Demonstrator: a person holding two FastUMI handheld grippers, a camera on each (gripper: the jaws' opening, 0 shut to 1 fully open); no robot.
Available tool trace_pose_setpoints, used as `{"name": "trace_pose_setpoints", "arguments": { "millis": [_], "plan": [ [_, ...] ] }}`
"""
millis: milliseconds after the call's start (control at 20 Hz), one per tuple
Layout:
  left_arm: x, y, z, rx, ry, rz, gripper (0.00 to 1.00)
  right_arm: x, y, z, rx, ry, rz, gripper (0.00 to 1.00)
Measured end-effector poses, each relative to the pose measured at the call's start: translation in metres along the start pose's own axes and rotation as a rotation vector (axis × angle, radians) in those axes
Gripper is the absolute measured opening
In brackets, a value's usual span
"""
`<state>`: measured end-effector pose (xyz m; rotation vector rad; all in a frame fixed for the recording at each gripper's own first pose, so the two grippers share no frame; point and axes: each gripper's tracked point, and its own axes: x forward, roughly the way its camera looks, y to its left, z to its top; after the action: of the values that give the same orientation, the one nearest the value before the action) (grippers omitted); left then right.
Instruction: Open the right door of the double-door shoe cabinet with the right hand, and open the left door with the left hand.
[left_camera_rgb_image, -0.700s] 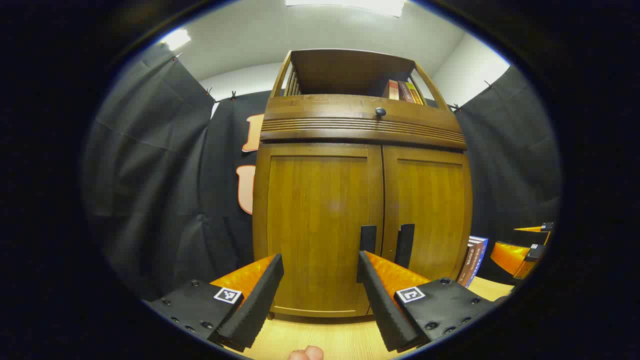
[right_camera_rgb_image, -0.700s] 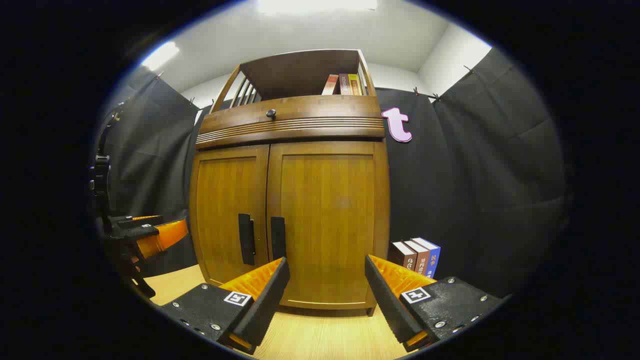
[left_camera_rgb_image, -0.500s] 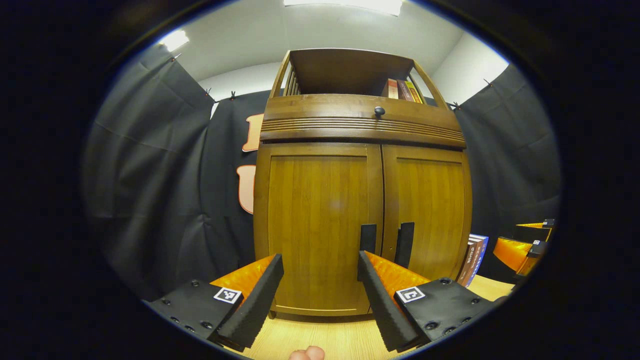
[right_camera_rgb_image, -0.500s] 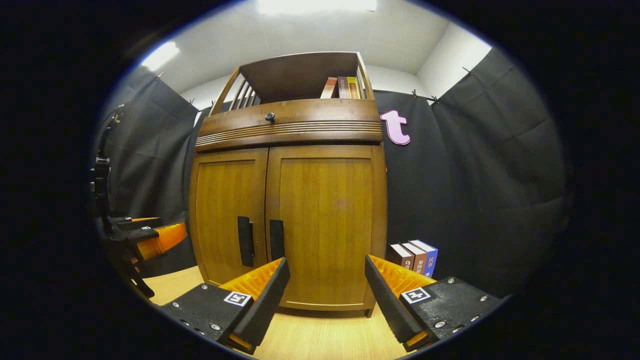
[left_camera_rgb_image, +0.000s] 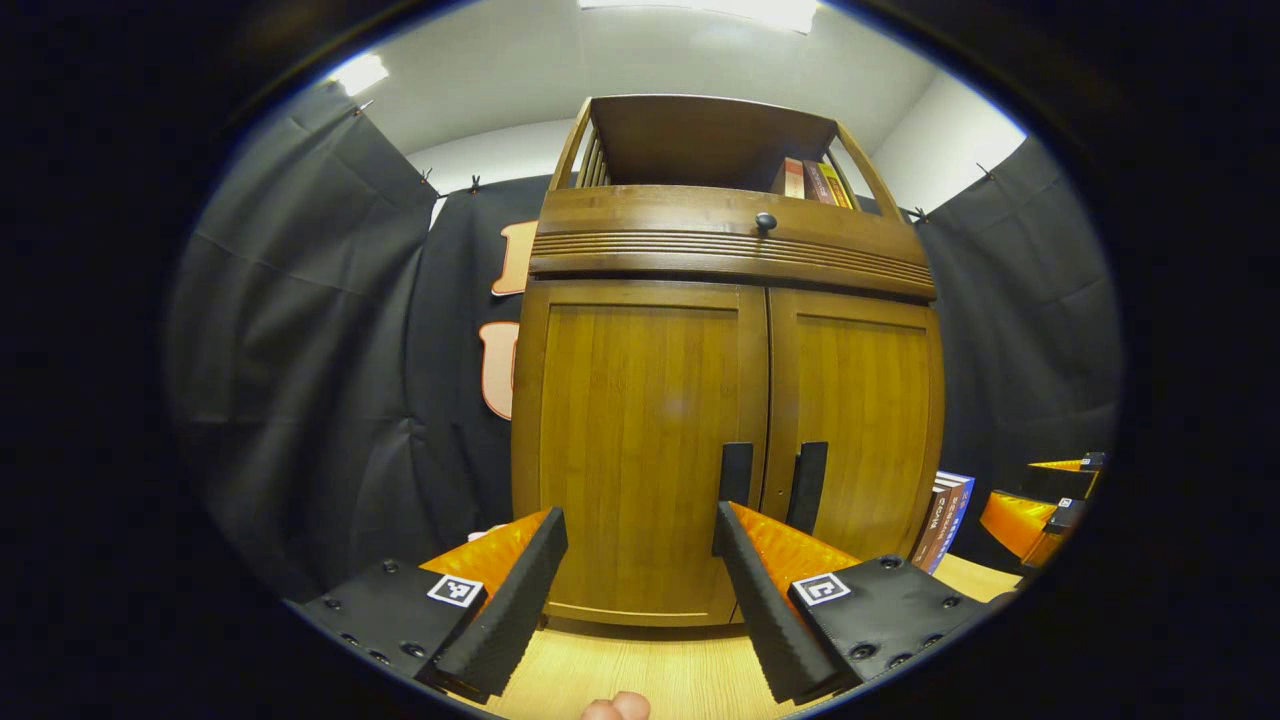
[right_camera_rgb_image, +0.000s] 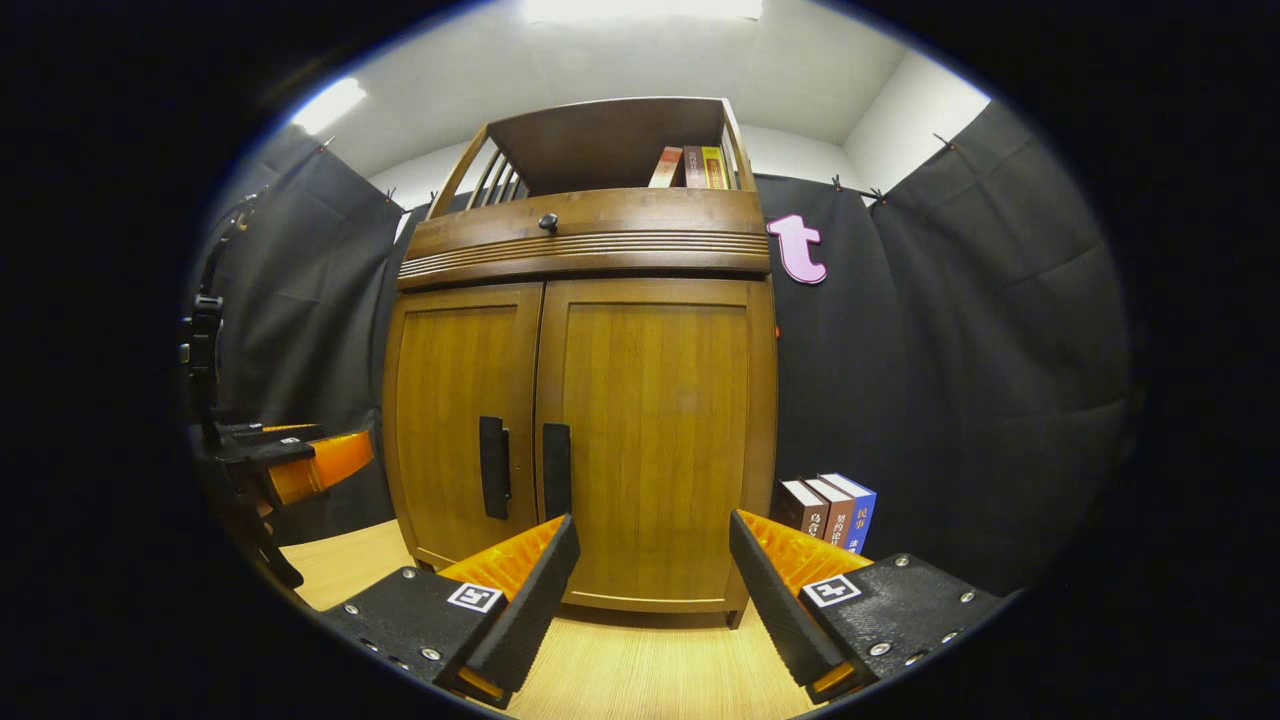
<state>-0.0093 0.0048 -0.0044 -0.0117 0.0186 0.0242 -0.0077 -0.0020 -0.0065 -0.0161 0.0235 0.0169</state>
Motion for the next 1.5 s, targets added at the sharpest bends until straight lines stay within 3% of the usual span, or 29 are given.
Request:
{"name": "trace_pose_setpoints", "arguments": {
  "millis": [700,900,950,1100,1150,1500],
  "plan": [
    [-0.005,0.003,0.001,0.005,0.014,0.003,0.94,-0.011,-0.012,0.006,0.059,-0.021,-0.040,0.93],
    [-0.005,0.009,0.001,-0.020,0.022,0.017,0.94,-0.012,-0.005,0.010,0.053,-0.031,-0.014,0.93],
    [-0.006,0.012,0.002,-0.020,0.022,0.023,0.99,-0.011,-0.004,0.010,0.048,-0.029,-0.010,0.93],
    [-0.008,0.022,0.003,-0.011,0.018,0.041,0.95,-0.007,0.007,0.013,0.061,-0.021,0.026,0.93],
    [-0.009,0.024,0.004,-0.006,0.014,0.047,0.99,-0.005,0.009,0.017,0.065,-0.030,0.036,0.93],
    [-0.016,0.036,0.013,0.009,-0.004,0.062,0.95,0.038,0.030,0.043,0.020,-0.080,0.081,0.93]
  ]
}}
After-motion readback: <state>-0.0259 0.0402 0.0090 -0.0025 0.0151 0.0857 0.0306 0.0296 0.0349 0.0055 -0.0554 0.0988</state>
